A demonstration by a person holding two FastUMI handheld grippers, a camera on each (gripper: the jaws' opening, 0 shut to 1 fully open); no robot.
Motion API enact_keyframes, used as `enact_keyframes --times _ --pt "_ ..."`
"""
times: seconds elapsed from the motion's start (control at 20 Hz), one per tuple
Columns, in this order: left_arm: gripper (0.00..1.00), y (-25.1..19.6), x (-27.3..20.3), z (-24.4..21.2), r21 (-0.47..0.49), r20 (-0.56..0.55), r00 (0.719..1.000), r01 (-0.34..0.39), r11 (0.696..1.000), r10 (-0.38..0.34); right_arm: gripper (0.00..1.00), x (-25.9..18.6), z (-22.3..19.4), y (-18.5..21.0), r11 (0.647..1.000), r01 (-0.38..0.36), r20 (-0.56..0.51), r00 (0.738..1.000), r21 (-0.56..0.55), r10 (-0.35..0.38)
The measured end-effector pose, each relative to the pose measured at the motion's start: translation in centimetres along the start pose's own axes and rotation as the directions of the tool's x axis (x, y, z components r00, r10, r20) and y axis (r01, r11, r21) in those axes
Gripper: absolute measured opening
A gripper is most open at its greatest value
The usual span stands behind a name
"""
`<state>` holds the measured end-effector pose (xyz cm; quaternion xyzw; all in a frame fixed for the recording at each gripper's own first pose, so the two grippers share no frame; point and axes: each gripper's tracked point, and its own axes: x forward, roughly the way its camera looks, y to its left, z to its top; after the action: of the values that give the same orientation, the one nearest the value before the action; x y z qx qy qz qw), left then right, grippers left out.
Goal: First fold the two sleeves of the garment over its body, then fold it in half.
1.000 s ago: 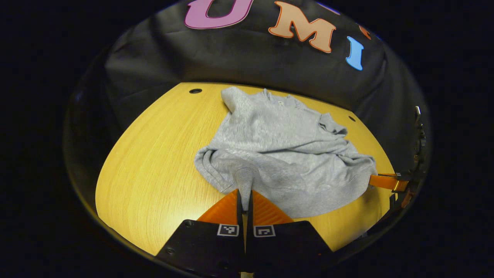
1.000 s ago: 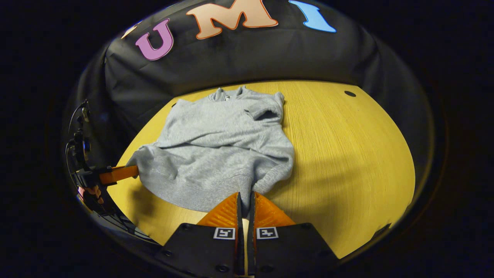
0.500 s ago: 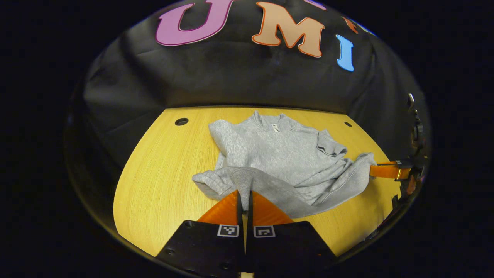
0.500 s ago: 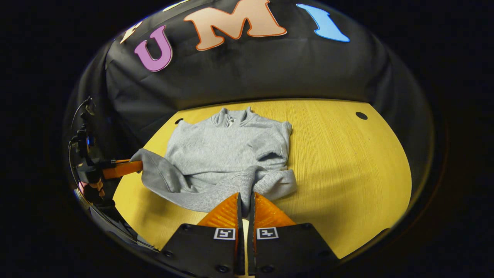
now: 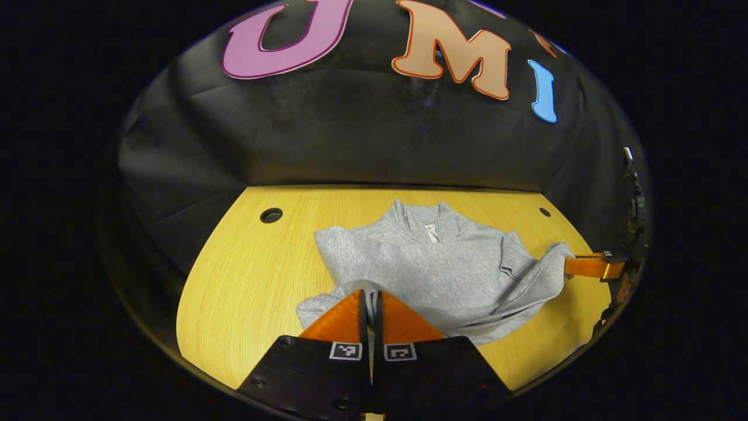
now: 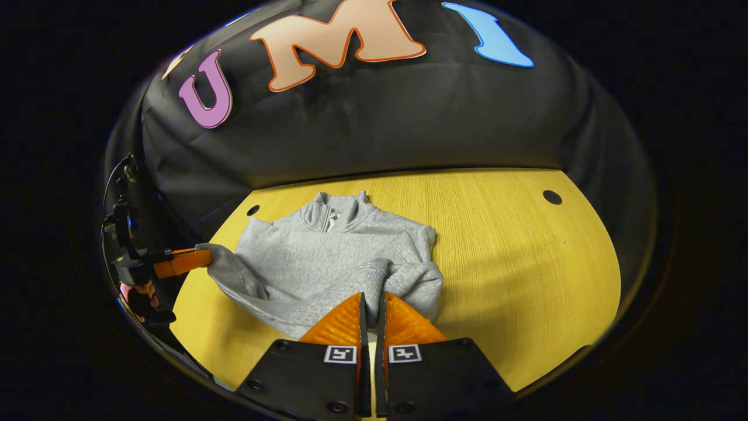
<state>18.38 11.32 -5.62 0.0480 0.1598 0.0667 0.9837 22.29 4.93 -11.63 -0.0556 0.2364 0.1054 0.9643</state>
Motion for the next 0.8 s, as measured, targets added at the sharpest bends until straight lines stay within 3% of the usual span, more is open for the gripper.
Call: enact_keyframes --times 0.3,0.5,0.6,0.7,0.75,0.8 --pt "0.00 -0.2 5.2 0.8 0.107 -0.010 1.000 -0.009 0.994 0.010 0.06 4.1 -0.1 -0.9 0.999 -0.013 -0.046 0.999 0.037 0.015" --pt "0.00 0.3 7.3 0.1 0.110 -0.016 0.998 -0.052 0.993 0.054 0.12 5.7 1.0 -1.6 0.996 -0.022 -0.012 1.000 0.087 0.023" --pt "0.00 0.5 7.9 -0.2 0.086 -0.015 0.997 -0.074 0.994 0.075 0.22 5.9 1.7 -1.5 0.995 -0.035 0.009 0.999 0.097 0.034" --pt "0.08 0.4 8.4 0.4 0.066 0.010 0.997 -0.077 0.995 0.076 0.35 5.8 2.2 -1.4 0.994 -0.045 0.019 0.999 0.101 0.043" --pt "0.12 0.0 8.2 0.7 0.061 0.021 0.998 -0.064 0.996 0.063 0.54 5.5 2.5 -1.5 0.994 -0.049 0.028 0.999 0.096 0.046" --pt "0.34 0.0 8.0 1.0 0.068 0.029 0.997 -0.068 0.995 0.066 0.72 5.6 2.6 -1.5 0.995 -0.050 0.038 0.998 0.088 0.046"
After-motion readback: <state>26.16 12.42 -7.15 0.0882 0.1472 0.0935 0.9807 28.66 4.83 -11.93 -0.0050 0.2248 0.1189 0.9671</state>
